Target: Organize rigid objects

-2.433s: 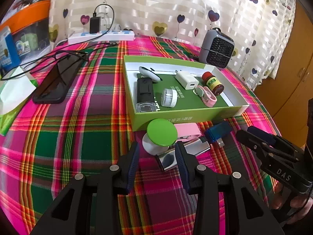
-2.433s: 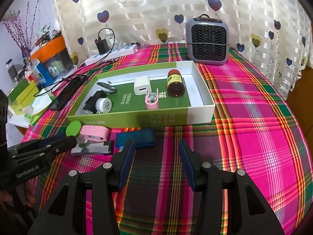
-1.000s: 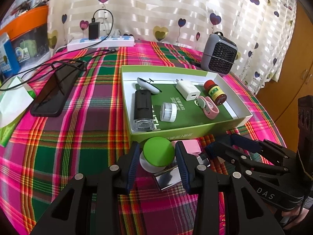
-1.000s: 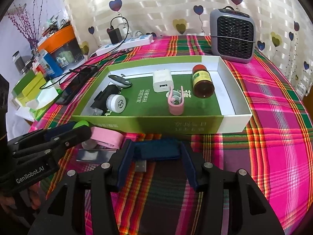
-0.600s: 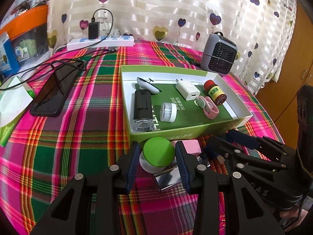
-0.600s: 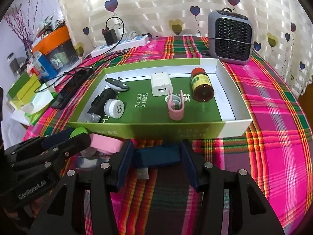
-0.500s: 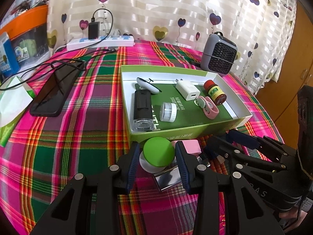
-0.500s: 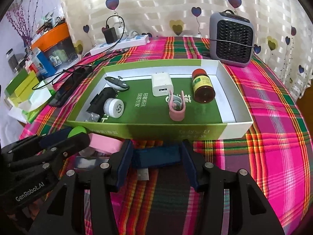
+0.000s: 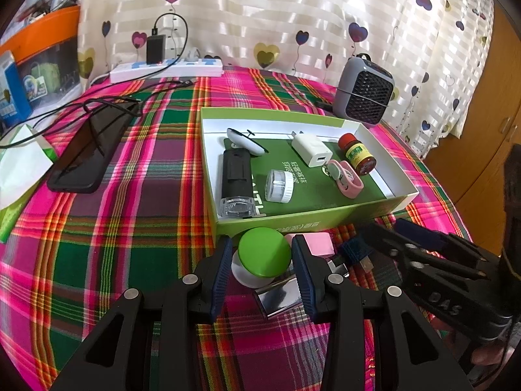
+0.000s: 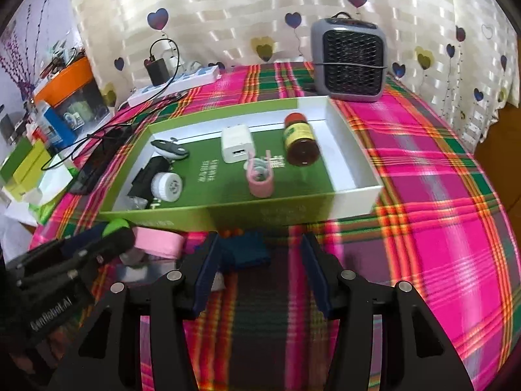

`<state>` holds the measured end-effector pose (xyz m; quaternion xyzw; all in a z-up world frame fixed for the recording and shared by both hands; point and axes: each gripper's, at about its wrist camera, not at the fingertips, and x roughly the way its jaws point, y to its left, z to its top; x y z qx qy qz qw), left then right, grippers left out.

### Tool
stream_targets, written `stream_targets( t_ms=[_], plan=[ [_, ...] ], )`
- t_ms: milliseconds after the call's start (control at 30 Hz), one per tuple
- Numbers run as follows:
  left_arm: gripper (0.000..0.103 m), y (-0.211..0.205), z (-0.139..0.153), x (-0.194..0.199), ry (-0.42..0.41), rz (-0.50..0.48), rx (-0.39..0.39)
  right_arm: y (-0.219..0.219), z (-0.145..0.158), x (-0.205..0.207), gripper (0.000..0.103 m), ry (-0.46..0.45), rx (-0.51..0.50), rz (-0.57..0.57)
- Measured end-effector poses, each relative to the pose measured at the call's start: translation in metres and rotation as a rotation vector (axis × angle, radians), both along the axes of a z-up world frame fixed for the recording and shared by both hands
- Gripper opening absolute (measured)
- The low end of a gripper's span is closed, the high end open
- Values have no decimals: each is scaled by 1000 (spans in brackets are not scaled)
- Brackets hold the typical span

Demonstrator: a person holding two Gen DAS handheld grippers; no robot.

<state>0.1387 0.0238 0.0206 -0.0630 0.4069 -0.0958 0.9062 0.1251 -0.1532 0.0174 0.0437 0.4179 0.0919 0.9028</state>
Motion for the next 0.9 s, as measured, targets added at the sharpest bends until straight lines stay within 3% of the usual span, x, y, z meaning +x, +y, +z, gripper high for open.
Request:
stream_targets(
  t_ms=[400, 900],
  plan=[
    [37, 0, -2, 1, 5, -8, -25, 20, -10, 18, 52, 87, -18, -64],
    [37, 0, -2, 1, 5, -10, -24, -5, -10, -9, 52, 48, -103, -81]
  ],
)
